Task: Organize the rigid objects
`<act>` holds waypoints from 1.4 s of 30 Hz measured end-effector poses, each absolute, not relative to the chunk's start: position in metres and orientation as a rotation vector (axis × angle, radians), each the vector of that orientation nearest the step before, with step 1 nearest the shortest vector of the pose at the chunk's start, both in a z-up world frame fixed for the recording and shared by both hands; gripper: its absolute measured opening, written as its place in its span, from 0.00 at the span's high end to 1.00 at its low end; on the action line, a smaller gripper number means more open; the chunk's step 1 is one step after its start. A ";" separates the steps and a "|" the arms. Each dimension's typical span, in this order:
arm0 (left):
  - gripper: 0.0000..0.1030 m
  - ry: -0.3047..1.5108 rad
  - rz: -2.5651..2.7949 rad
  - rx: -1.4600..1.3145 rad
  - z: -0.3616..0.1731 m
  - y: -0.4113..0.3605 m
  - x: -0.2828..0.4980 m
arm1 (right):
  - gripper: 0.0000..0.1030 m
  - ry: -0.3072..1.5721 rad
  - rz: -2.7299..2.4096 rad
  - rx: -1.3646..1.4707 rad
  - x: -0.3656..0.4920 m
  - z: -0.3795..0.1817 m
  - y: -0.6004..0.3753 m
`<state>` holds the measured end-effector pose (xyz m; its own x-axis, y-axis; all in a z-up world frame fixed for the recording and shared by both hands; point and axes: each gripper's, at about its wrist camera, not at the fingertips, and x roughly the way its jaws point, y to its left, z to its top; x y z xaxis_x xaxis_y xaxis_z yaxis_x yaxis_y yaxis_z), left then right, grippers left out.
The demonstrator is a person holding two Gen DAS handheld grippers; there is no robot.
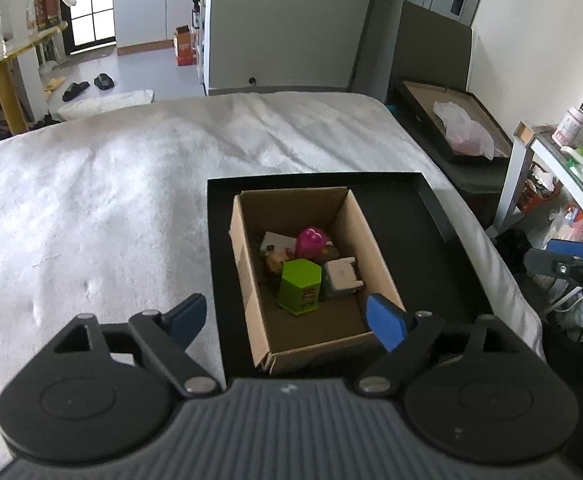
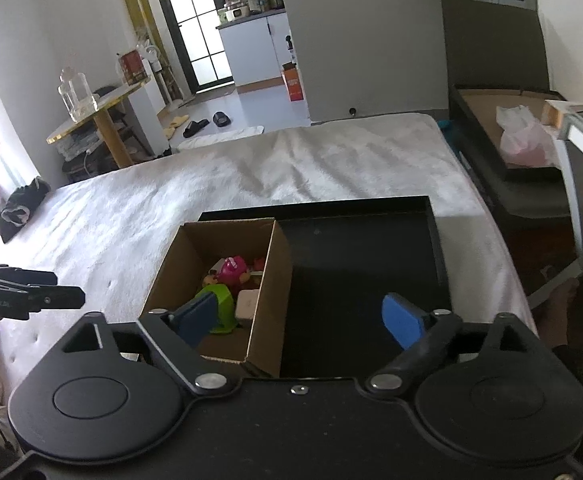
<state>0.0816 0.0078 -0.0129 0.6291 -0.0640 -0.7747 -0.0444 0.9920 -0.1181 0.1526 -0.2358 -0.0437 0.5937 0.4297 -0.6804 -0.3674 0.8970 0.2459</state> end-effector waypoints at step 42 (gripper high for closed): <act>0.02 0.799 0.006 -0.196 0.040 0.008 -0.001 | 0.00 0.775 0.452 0.124 0.074 0.015 -0.263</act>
